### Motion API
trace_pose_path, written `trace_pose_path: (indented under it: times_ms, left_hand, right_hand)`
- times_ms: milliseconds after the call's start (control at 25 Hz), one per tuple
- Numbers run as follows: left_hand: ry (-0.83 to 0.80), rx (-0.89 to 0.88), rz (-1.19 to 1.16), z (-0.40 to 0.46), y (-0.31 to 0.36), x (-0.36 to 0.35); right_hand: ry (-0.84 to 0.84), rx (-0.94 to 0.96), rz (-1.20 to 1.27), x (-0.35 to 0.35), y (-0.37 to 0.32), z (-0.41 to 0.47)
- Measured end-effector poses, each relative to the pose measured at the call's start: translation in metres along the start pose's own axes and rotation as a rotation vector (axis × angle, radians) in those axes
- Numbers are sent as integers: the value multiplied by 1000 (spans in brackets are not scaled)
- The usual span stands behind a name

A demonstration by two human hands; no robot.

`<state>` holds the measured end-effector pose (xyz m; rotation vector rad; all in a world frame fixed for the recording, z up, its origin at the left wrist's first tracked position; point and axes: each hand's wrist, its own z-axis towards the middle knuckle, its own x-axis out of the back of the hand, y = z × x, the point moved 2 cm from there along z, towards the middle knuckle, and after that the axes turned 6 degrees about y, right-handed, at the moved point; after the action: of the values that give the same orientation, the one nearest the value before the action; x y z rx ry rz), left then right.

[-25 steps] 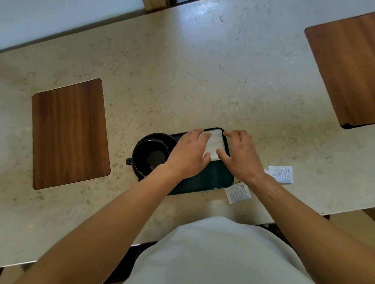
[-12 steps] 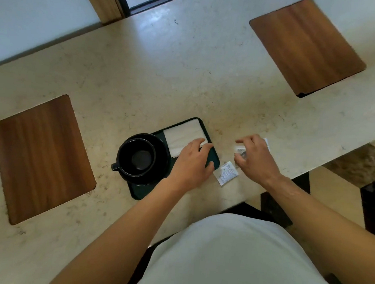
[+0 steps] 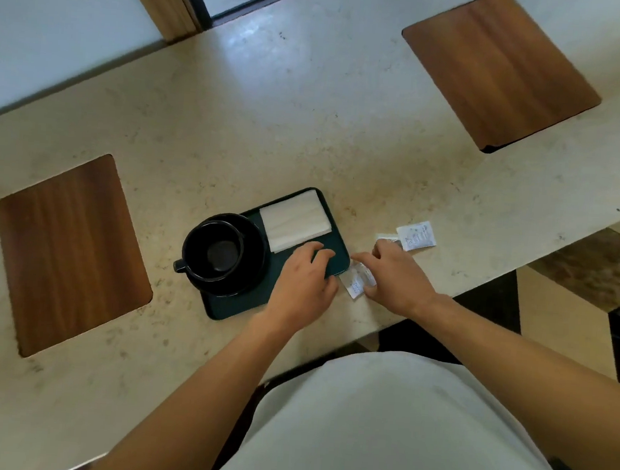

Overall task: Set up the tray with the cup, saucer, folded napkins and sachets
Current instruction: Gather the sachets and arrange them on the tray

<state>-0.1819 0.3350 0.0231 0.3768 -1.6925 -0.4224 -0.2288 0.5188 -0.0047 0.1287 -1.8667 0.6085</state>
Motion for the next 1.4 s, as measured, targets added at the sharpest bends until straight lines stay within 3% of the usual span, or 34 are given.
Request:
trace_pose_path:
  times_ms: [160,320,440,560,720,840,960,1160,1320,1400]
  left_hand:
    - [74,120,35,-5,22,-13]
    - [248,321,15,-7,52,-32]
    - [333,449,-40,-13,74,-43]
    - [322,502,-107,-10,84,-52]
    - [266,776,-479,5,84,-55]
    - [221,1013,-1141,15,87,-60]
    - [131,989,-1613,21,94,-58]
    - [156,1015,-1838,28,89,-51]
    - [170,1079,-1751,24,78,-49]
    - [176,1084,-1716,19,73,-50]
  right_hand:
    - [-65,138,-62,3,4,11]
    - [-88,243,-37,11,16,11]
    - [-123,303,71,20,31,12]
    - [-162,248,204,29,46,14]
    - [-99,97,395,41,58,16]
    - [38,99,385,53,58,14]
    - [80,147,368,55,47,8]
    - [50,229,306,49,33,3]
    - [-56,286,332,45,33,2]
    - [-11,235,349,44,40,5]
